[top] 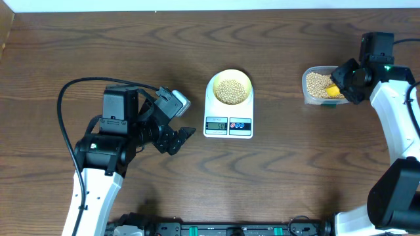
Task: Scoop item into bowl and weigh 50g on scale
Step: 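Lower the yellow scoop into the soybean tub with the right gripper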
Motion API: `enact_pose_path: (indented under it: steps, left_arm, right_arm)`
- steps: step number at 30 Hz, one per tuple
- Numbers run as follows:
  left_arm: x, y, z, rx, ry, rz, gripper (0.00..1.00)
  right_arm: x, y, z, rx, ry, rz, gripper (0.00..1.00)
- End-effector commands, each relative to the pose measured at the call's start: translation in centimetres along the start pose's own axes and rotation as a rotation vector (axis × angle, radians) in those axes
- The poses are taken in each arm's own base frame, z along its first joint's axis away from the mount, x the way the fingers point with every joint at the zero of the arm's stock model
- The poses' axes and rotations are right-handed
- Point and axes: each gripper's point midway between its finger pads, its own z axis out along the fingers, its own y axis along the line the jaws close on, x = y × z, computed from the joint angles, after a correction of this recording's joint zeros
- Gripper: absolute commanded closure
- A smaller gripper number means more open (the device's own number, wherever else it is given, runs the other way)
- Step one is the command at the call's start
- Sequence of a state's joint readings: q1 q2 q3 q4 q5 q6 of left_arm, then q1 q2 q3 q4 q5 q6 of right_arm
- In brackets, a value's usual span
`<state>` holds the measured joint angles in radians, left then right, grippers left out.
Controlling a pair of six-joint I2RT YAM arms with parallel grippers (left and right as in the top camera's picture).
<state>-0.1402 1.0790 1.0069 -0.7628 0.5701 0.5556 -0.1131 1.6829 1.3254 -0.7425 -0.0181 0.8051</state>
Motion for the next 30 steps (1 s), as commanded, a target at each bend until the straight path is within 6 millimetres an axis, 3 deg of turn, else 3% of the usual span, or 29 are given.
enact_pose_path:
  steps: [1, 13, 20, 30]
  left_arm:
    - [0.2, 0.0, 0.0, 0.001, 0.005, 0.006, 0.16]
    - [0.2, 0.0, 0.0, 0.001, 0.005, 0.006, 0.16]
    - [0.2, 0.0, 0.0, 0.001, 0.005, 0.006, 0.16]
    - [0.2, 0.0, 0.0, 0.001, 0.005, 0.006, 0.16]
  right_arm:
    - [0.1, 0.0, 0.1, 0.014, -0.004, -0.055, 0.46]
    - [0.0, -0.3, 0.1, 0.026, -0.007, -0.165, 0.11]
    - [0.2, -0.5, 0.1, 0.032, 0.002, -0.355, 0.01]
    - [0.9, -1.2, -0.3, 0.052, 0.037, -0.519, 0.01]
